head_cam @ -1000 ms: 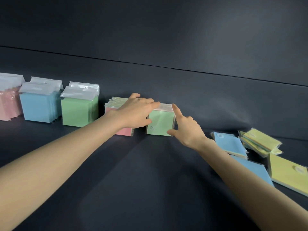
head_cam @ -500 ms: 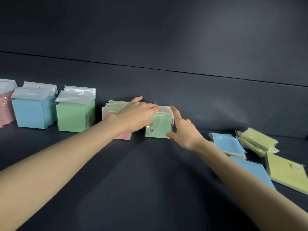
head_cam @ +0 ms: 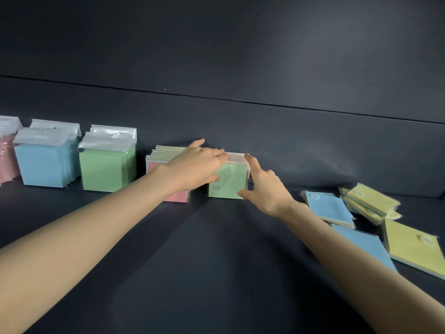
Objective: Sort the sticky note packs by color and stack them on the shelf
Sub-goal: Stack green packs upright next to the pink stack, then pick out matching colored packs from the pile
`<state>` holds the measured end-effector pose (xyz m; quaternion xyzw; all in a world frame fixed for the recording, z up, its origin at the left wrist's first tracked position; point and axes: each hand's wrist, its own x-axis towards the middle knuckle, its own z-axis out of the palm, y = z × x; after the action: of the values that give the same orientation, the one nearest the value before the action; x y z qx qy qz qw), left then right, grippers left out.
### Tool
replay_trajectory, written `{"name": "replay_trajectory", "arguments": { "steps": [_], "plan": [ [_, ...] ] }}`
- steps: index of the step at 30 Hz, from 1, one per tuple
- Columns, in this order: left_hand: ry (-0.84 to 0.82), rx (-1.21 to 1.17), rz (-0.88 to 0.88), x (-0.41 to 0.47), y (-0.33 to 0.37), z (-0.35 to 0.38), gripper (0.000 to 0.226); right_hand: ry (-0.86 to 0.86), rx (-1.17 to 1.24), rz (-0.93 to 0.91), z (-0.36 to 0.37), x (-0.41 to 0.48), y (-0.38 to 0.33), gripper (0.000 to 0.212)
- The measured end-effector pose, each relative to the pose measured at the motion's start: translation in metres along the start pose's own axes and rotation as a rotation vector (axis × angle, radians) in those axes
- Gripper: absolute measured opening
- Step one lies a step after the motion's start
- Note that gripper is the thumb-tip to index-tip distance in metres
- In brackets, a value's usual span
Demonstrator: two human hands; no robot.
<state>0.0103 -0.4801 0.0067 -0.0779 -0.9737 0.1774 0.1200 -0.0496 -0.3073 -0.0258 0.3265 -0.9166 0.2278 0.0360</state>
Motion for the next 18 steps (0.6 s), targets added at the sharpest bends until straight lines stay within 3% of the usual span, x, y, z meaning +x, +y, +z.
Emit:
{"name": "replay_trajectory", "arguments": {
  "steps": [18],
  "plan": [
    [-0.004,-0.212,-0.080,-0.004,0.000,-0.007,0.050,-0.004,-0.043,-0.010,-0.012,-0.002,-0.010,0.075]
  ]
}}
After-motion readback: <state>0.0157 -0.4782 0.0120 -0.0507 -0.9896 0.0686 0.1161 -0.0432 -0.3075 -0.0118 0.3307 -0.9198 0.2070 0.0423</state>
